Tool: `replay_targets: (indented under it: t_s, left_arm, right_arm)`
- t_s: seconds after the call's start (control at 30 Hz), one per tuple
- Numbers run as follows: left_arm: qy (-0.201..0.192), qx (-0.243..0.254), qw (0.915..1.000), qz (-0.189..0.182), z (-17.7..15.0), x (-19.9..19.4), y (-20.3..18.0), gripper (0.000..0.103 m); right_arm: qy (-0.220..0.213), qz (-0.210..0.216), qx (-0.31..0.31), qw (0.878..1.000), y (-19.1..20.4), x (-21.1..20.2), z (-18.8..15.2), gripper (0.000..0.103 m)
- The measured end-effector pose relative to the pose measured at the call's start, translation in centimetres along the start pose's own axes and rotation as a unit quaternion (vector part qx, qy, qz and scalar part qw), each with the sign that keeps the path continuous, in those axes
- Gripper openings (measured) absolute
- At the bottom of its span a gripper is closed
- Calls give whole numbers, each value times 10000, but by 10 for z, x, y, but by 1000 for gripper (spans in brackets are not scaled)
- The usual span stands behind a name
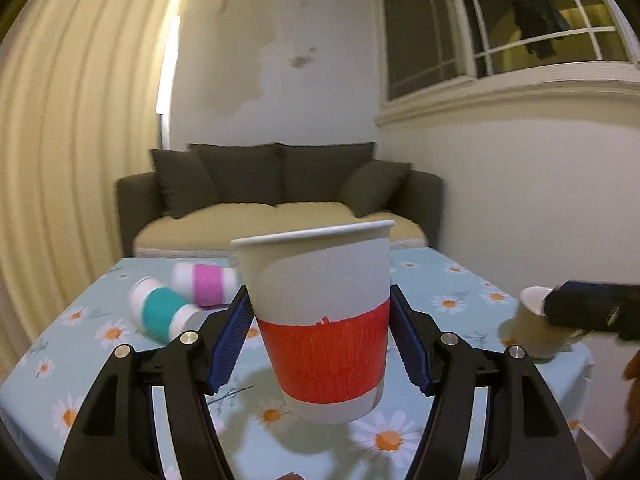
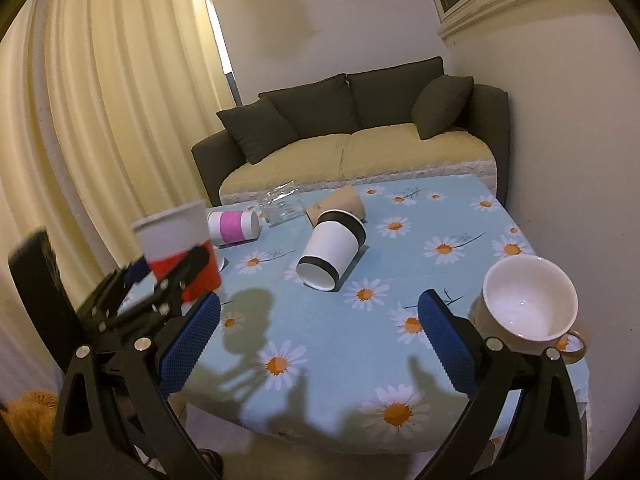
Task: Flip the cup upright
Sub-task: 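Lift the red-banded cup with the left tool and turn it upright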
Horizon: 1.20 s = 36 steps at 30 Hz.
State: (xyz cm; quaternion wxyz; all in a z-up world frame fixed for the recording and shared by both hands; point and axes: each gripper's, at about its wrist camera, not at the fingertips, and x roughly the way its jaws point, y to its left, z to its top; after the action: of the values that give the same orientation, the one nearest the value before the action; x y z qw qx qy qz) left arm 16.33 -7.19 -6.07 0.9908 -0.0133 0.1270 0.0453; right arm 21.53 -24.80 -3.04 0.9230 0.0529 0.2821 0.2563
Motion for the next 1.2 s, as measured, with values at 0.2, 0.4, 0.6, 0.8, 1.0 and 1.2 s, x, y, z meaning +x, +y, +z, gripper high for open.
replay_targets:
  t_s: [0.2,0.4,0.6,0.8,1.0,1.2]
  left_arm:
    - [-316,262,9963,757,-32,-1,-5,65]
    - [-323,561,9931,982,-66,9,-10,65]
    - [-374,587,9921,1041,-75,13,-10,65]
    - [-454,648,9917,1012,-75,11,-11,65]
    - [-180,488,9949,861,-69,11,-5,65]
    - [927,-270,9947,355,-46,18,13,65]
  right_arm:
    - [2,-40,15,10000,-2,4,0,98]
    - [49,-194,-80,9998,-1,11,-2,98]
    - [122,-263,-111,9995,-1,19,-4,98]
    - [215,-251,-165,9993,3,24,-5,98]
    - [229,-262,-209,9992,3,24,-7,98]
    - [171,-236,-121,9995,-1,21,-4,98]
